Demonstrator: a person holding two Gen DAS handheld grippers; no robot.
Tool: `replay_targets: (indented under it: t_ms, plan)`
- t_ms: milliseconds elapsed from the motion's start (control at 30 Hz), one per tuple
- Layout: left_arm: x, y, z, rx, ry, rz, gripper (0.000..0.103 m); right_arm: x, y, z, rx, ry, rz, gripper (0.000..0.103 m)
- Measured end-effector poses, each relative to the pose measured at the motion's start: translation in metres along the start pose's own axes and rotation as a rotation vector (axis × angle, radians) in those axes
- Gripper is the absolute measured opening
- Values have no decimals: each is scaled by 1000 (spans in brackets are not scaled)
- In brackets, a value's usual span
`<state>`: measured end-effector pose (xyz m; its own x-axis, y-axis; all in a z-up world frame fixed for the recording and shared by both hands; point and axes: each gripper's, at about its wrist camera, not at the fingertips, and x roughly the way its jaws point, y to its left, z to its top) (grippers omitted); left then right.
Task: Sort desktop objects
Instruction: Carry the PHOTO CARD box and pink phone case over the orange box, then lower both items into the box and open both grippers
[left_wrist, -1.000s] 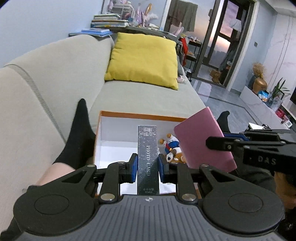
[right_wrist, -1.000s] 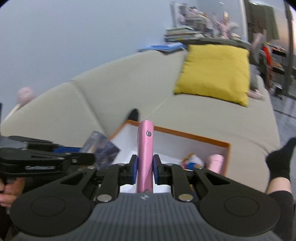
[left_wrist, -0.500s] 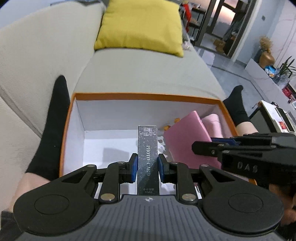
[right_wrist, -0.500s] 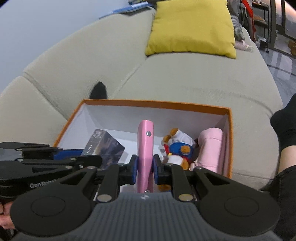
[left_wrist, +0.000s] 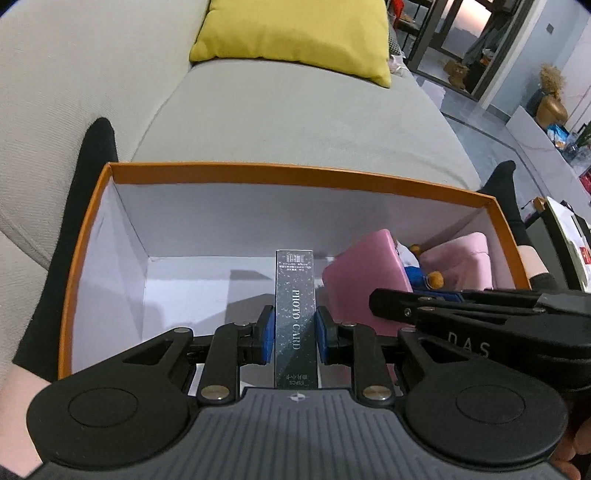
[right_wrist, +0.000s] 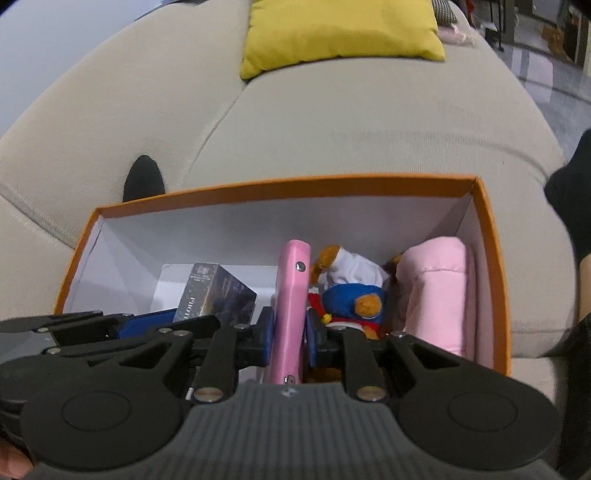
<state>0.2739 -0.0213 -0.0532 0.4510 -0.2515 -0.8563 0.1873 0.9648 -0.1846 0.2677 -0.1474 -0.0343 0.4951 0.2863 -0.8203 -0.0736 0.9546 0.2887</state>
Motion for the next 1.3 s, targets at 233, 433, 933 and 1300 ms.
replay_targets:
  t_ms: [233,433,933,1300]
  plan:
    - [14,6,-1,-36,26,-22,25,-5,-14,2,68,-9,53,29]
    - [15,-1,-2,-18,24,-26,25,-21,-14,1,64,-23,109,37]
    - [23,-16,4,-11,16,-77,25,-48,-23,0,49,-92,147,30]
    - [18,-7,1,-7,45,-134,27,-69,-21,-22,-139,-63,121,30]
